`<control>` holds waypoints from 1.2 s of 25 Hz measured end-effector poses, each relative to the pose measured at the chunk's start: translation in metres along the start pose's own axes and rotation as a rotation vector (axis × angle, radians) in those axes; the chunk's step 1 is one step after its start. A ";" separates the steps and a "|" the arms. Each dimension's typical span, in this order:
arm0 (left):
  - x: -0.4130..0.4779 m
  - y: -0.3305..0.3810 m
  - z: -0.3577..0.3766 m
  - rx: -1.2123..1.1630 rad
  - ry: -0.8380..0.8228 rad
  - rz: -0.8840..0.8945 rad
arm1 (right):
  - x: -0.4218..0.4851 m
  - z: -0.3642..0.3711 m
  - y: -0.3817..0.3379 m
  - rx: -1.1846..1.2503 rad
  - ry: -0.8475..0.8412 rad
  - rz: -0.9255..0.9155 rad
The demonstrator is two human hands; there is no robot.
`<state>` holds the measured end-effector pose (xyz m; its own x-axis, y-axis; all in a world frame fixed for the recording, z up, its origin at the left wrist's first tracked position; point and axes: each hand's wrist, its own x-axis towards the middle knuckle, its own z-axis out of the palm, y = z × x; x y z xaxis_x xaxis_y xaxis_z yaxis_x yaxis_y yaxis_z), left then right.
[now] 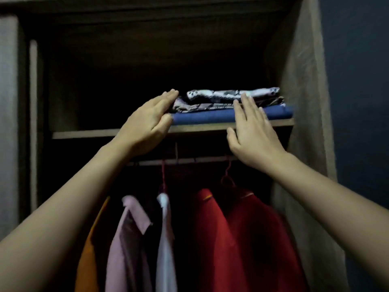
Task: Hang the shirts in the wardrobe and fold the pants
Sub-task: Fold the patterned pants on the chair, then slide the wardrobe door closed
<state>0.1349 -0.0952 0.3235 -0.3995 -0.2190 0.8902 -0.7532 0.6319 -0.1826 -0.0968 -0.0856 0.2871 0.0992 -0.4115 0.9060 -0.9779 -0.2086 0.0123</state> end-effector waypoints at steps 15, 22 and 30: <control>-0.440 -0.069 -0.088 0.128 -0.209 -0.525 | -0.376 0.131 -0.318 0.672 -0.570 -0.575; -0.524 -0.127 -0.062 0.352 -0.286 -0.532 | -0.414 0.219 -0.408 0.365 -0.894 -0.880; -0.521 -0.184 -0.019 0.641 -0.197 -0.240 | -0.386 0.269 -0.413 -0.229 -0.735 -1.291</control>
<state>0.4914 -0.0836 -0.0987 -0.2253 -0.4655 0.8559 -0.9671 0.0005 -0.2543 0.3186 -0.0793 -0.1819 0.8908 -0.4142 -0.1869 -0.1487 -0.6543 0.7415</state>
